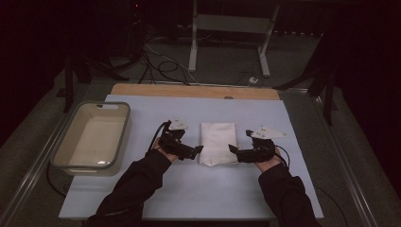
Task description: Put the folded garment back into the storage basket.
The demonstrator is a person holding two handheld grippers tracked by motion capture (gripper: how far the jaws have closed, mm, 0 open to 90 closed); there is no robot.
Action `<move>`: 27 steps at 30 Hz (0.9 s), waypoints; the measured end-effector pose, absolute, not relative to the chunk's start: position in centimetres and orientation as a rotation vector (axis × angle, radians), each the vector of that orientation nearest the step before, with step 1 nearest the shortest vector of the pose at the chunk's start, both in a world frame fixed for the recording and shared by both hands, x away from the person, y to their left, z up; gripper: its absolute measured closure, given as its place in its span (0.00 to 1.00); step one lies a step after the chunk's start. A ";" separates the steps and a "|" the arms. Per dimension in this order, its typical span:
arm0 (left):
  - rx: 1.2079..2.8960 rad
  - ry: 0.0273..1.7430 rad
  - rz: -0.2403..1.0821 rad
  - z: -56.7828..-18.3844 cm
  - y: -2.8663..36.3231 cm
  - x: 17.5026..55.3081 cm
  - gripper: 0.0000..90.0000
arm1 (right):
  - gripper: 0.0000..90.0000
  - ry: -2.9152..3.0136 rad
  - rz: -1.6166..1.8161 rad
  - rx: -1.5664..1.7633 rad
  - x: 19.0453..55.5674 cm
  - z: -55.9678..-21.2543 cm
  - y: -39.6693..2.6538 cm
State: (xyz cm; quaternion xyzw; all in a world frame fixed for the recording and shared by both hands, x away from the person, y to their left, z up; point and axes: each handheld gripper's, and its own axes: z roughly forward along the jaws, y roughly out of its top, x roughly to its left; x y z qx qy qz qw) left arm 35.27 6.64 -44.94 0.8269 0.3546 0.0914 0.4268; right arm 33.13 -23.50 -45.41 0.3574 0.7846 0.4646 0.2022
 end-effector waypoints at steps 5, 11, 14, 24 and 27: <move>2.069 0.910 0.197 -46.3 5.9 35.7 0.00 | 0.10 2.189 1.283 1.027 33.5 -46.4 -23.2; 2.065 0.931 0.176 -47.1 5.2 36.1 0.00 | 0.10 2.207 1.284 1.045 33.9 -47.3 -23.0; 2.065 0.943 0.172 -47.5 4.9 36.3 0.00 | 0.10 2.221 1.272 1.048 34.1 -47.7 -23.0; 2.091 0.991 0.135 -48.8 4.4 36.9 0.00 | 0.10 2.251 1.237 1.082 34.8 -48.7 -23.1; 2.096 1.006 0.109 -49.2 4.2 37.1 0.00 | 0.10 2.259 1.227 1.092 35.0 -48.9 -23.2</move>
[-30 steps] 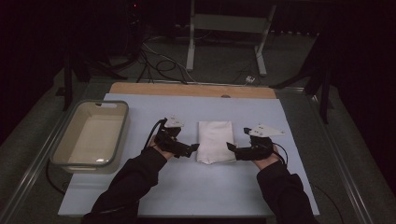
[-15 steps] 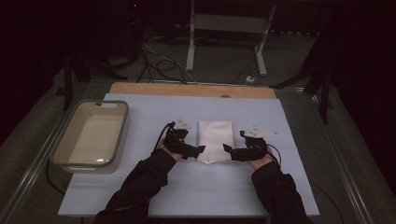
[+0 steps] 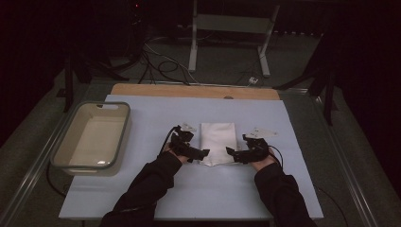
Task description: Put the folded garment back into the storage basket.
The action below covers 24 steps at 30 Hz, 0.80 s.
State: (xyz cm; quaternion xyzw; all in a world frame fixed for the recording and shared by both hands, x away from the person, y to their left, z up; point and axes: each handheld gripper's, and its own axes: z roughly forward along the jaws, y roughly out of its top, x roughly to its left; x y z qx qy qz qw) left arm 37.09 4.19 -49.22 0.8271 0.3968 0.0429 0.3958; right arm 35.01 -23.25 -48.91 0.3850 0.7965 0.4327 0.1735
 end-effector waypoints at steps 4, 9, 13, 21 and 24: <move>2.109 1.031 0.102 -49.5 4.0 37.1 0.00 | 0.10 2.273 1.218 1.107 35.3 -49.2 -23.4; 2.119 1.065 0.095 -49.9 3.9 37.2 0.00 | 0.10 2.289 1.199 1.128 35.5 -49.7 -23.6; 2.113 1.075 0.070 -50.2 3.7 37.4 0.00 | 0.10 2.302 1.198 1.165 35.8 -50.1 -23.7; 2.108 1.135 0.019 -50.5 3.4 37.9 0.00 | 0.10 2.313 1.181 1.243 36.3 -50.5 -23.7; 2.110 1.134 -0.024 -50.7 3.4 38.1 0.00 | 0.10 2.333 1.188 1.277 36.5 -50.6 -23.8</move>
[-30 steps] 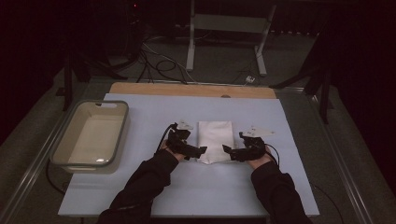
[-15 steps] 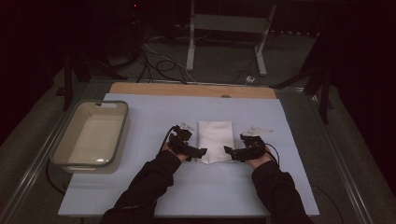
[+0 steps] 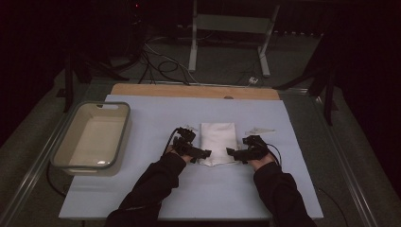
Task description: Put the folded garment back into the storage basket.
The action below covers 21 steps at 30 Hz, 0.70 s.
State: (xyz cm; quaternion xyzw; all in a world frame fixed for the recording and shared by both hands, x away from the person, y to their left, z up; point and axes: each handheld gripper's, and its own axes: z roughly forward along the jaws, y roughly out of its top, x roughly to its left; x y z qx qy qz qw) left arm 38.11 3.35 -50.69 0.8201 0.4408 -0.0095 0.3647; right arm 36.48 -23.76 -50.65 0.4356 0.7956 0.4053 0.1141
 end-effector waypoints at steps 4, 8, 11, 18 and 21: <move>2.123 1.136 -0.035 -51.0 3.3 38.4 0.00 | 0.10 2.364 1.166 1.346 36.8 -50.9 -23.5; 2.085 1.167 -0.054 -51.4 3.4 38.8 0.00 | 0.10 2.368 1.177 1.366 37.0 -51.1 -23.5; 2.075 1.156 -0.097 -51.6 3.2 38.9 0.00 | 0.10 2.373 1.174 1.377 37.1 -51.2 -23.6; 2.077 1.156 -0.107 -51.4 2.7 38.9 0.08 | 0.15 2.383 1.187 1.431 37.4 -51.5 -23.5; 2.069 1.167 -0.109 -51.4 2.5 38.8 0.20 | 0.18 2.406 1.175 1.459 37.6 -51.8 -23.3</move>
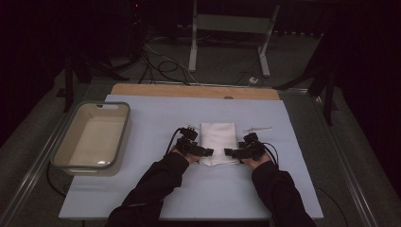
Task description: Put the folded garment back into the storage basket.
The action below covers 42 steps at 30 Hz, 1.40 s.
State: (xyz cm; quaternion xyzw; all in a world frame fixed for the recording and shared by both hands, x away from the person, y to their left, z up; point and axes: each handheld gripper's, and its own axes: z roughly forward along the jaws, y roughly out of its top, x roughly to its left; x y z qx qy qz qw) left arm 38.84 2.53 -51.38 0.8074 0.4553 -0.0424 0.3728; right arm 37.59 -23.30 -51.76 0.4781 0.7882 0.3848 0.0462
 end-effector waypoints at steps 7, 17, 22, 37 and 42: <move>2.080 1.189 -0.105 -51.3 2.0 38.9 0.43 | 0.34 2.410 1.178 1.498 37.7 -51.7 -22.8; 2.113 1.173 -0.093 -51.2 1.3 38.6 0.62 | 0.61 2.402 1.121 1.524 37.7 -51.5 -22.8; 2.119 1.155 -0.092 -51.1 1.3 38.5 0.74 | 0.69 2.410 1.109 1.507 37.6 -51.5 -22.4; 2.127 1.097 -0.026 -50.1 1.0 37.9 0.87 | 0.84 2.408 1.094 1.430 36.9 -50.2 -21.6; 2.122 1.088 -0.018 -49.6 1.3 37.8 0.87 | 0.84 2.405 1.106 1.417 36.7 -49.6 -21.5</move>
